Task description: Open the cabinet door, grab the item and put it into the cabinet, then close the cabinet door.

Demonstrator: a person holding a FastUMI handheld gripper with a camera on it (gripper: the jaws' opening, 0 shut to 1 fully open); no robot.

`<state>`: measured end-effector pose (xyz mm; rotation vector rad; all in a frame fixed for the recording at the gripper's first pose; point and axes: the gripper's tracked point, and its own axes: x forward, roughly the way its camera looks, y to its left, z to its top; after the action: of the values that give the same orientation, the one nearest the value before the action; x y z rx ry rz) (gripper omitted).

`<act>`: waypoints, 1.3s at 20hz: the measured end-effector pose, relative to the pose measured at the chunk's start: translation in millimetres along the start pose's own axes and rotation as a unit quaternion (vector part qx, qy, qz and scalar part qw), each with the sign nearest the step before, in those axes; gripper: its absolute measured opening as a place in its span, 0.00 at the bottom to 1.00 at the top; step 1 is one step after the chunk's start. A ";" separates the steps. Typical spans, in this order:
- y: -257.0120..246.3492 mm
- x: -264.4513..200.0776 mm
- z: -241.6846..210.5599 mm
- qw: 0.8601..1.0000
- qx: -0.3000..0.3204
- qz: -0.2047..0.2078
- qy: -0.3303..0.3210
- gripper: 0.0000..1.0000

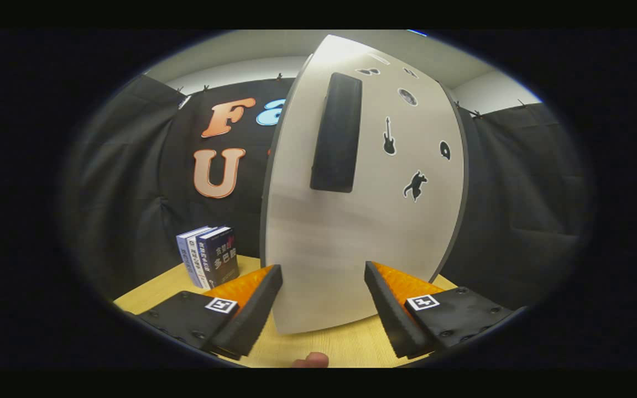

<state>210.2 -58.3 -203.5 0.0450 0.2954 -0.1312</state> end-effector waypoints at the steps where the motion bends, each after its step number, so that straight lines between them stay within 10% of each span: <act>1: 2.2 5.1 1.1 1.000 0.004 0.000 -0.001 0.96; 26: 42.6 118.8 19.8 0.999 0.021 0.021 -0.025 0.96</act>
<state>334.3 -31.8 -218.4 0.0886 0.2419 -0.0975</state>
